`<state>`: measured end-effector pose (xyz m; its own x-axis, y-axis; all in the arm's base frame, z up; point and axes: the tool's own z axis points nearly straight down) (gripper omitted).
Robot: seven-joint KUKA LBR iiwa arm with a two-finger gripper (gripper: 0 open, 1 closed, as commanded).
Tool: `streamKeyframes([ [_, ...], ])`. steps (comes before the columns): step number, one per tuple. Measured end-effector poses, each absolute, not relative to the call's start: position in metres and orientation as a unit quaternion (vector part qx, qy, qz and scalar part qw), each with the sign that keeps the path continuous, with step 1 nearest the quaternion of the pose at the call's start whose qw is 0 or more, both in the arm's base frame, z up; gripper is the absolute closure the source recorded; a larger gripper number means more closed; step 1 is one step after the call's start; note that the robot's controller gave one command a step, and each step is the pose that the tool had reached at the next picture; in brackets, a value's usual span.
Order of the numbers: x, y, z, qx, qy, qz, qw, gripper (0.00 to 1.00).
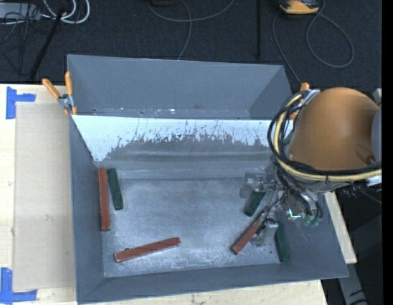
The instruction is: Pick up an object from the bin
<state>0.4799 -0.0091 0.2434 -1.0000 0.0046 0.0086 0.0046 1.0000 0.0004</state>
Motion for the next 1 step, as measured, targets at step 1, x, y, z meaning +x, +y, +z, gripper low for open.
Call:
streamKeyframes([
  [1, 0.4985, -0.0628, 0.0653, 0.006, -1.0, 0.0, 0.004, 0.0],
])
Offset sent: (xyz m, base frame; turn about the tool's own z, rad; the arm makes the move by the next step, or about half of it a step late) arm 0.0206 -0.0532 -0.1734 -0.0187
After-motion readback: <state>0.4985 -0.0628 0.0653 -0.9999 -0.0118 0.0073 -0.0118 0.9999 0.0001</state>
